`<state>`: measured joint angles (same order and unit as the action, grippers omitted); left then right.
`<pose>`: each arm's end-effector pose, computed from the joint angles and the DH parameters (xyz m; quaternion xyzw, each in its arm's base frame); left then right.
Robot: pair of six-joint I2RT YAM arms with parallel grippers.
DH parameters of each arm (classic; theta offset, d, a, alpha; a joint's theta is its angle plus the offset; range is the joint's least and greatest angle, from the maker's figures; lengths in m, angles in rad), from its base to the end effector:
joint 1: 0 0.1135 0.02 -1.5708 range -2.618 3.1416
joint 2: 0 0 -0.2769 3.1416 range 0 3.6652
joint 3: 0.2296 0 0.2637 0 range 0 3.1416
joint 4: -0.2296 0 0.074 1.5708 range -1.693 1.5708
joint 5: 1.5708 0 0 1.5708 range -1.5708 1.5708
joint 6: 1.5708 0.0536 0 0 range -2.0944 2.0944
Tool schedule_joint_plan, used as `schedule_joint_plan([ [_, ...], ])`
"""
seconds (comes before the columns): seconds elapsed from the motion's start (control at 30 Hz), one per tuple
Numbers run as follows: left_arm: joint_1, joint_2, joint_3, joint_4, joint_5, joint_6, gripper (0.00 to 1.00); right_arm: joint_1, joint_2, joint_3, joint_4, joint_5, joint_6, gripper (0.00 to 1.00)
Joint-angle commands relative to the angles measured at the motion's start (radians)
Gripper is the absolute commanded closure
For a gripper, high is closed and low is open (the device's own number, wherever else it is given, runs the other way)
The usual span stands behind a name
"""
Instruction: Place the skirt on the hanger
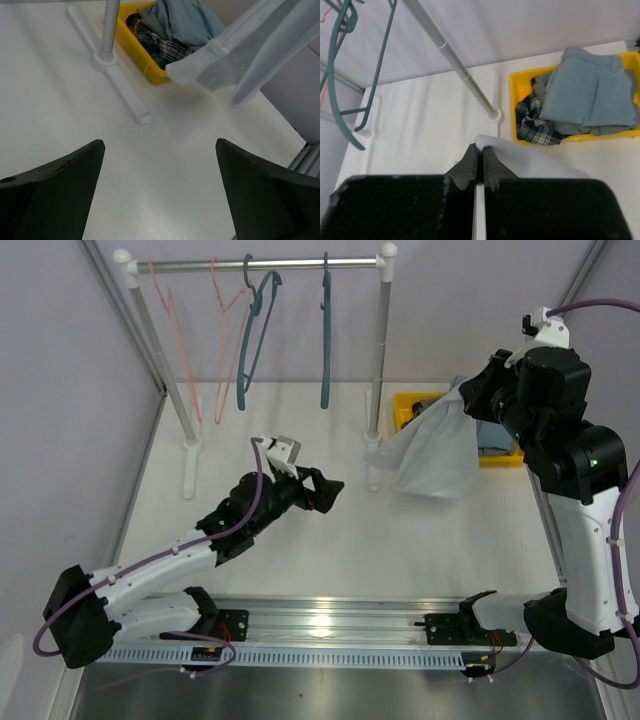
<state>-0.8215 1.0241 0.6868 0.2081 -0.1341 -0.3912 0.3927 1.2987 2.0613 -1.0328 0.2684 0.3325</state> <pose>0.1853 -0.1886 0.3053 0.1168 0.7417 -0.3339 0.5698 0.2003 0.0676 0.5674 0.0572 0.7908 0.1132 0.5987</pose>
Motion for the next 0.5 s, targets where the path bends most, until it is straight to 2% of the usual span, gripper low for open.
schedule_joint_plan([
  [0.0, -0.039, 0.071, 0.014, 0.200, -0.015, 0.078, 0.01, 0.012, -0.033, -0.016, 0.010, -0.090, 0.023, 1.00],
  [0.23, -0.080, 0.217, 0.077, 0.203, 0.042, 0.179, 0.01, 0.035, -0.052, -0.035, 0.013, -0.225, 0.048, 1.00],
  [0.37, -0.087, 0.218, 0.063, 0.200, 0.031, 0.210, 0.01, 0.057, -0.052, -0.041, 0.016, -0.236, 0.051, 1.00],
  [0.47, -0.087, 0.234, 0.072, 0.203, 0.074, 0.242, 0.01, 0.064, -0.050, -0.049, 0.026, -0.251, 0.054, 1.00],
])
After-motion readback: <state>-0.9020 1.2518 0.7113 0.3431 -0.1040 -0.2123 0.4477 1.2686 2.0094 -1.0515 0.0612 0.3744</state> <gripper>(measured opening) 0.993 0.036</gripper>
